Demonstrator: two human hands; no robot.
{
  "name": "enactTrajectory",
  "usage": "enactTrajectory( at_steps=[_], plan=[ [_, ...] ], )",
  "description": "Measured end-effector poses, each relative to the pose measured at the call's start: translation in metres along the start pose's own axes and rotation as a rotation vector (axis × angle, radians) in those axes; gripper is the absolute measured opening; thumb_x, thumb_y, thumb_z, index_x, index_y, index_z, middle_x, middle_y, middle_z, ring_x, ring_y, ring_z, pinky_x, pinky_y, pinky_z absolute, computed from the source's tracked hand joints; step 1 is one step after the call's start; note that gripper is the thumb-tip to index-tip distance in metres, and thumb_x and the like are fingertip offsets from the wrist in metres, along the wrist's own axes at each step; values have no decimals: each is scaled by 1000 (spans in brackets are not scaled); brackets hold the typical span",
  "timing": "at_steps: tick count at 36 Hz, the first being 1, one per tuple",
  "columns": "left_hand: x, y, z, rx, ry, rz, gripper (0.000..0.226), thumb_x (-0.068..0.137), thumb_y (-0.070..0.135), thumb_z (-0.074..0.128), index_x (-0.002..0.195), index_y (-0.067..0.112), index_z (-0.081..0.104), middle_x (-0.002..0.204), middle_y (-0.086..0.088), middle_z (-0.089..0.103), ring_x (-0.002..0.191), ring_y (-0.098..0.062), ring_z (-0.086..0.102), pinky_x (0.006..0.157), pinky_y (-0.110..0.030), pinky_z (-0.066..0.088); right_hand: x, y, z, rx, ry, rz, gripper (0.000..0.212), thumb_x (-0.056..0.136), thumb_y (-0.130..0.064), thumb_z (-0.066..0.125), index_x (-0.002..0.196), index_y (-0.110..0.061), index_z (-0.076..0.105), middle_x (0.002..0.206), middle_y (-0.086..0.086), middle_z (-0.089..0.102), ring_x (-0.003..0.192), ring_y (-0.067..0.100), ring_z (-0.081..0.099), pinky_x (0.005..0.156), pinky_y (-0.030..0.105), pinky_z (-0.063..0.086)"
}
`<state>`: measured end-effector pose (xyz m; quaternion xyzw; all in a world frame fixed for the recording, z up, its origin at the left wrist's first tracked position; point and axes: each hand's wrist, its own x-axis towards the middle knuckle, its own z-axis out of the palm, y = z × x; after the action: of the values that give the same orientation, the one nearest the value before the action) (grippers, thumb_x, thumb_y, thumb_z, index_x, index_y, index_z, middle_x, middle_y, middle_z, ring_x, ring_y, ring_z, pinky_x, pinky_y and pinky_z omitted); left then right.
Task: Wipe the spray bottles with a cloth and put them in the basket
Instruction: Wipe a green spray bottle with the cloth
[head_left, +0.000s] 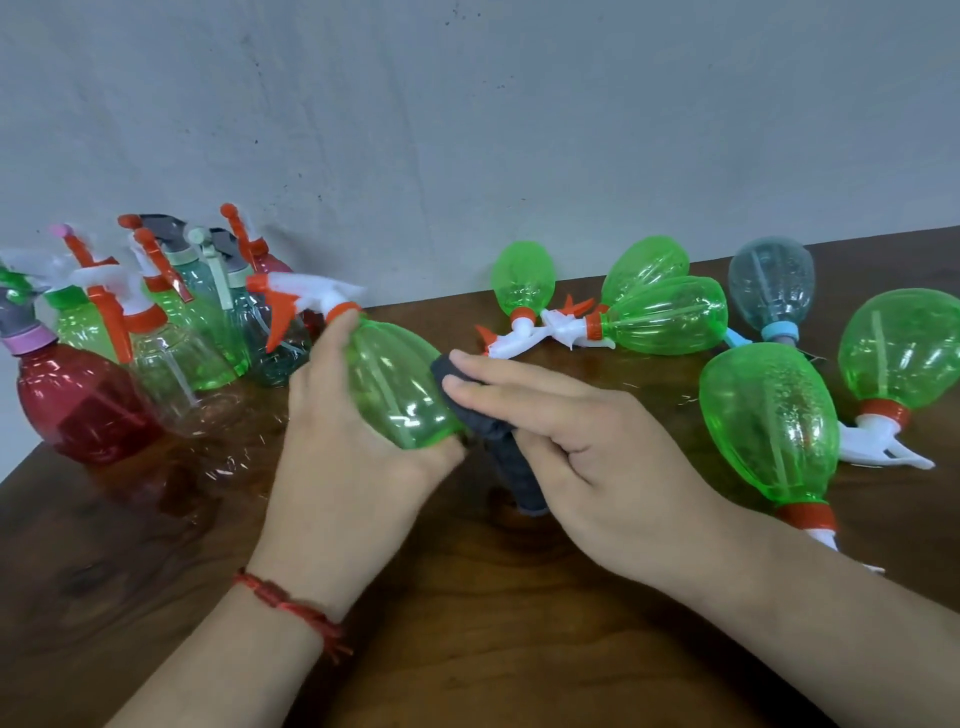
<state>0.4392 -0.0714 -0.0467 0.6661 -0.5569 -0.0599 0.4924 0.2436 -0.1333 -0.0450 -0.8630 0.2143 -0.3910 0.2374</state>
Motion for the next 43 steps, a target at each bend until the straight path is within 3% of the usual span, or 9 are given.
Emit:
enactTrajectory(
  at_steps=[5,10,16,21,28,35,38,40,43],
  plan=[
    [2,-6,1,-46,-23,-39,120,61,46,100,159,45,30,145,7,55,130,-10,59,112,-35,49,0,0,2,-14,-3,-16,56,101,9,47,145,-21,64,156,-16,52,145,-7,43,119,14,33],
    [-7,3,10,98,-194,249,118,65,36,97,164,22,34,149,8,42,143,3,42,113,-5,30,4,7,-3,13,102,60,56,101,11,48,141,-22,67,152,-15,57,143,-9,44,118,10,30],
    [-9,8,10,74,-280,348,119,66,39,98,165,22,33,154,8,42,147,-1,42,116,-8,29,11,4,-10,450,159,321,50,105,10,45,128,-23,75,128,-20,73,123,-9,62,100,7,45],
    [-8,6,7,-19,-309,318,122,63,35,101,164,28,33,157,15,45,147,-7,47,117,-14,35,13,2,-15,606,162,349,52,103,12,44,126,-22,76,126,-16,75,124,0,65,109,19,48],
    [-2,-8,9,-104,-140,130,117,62,41,102,159,42,36,151,12,56,138,-12,58,116,-39,49,5,4,-7,243,76,134,61,97,18,48,132,-24,74,146,-19,62,140,-7,48,119,14,32],
    [5,-9,6,-154,-13,-14,111,65,34,102,157,39,39,136,20,63,119,9,62,94,-4,46,-1,0,1,69,13,29,62,95,10,47,139,-26,69,152,-19,55,142,-10,44,119,13,32],
    [1,-9,6,-105,-104,82,118,63,39,103,159,42,35,148,13,57,134,-8,59,113,-31,50,1,3,-1,88,68,80,60,100,11,49,142,-29,67,153,-20,55,142,-10,44,120,15,33],
    [-3,-8,8,-72,-173,156,121,61,39,103,161,39,35,153,12,52,141,-12,55,118,-38,46,4,3,-3,143,122,129,57,103,8,50,139,-32,68,150,-22,57,136,-13,49,110,10,41],
    [-8,1,11,-80,-252,237,121,61,38,102,162,32,35,156,14,48,146,-9,50,120,-27,41,8,1,-10,307,161,248,53,105,5,48,133,-33,72,137,-26,66,123,-15,58,85,4,50]
  ],
)
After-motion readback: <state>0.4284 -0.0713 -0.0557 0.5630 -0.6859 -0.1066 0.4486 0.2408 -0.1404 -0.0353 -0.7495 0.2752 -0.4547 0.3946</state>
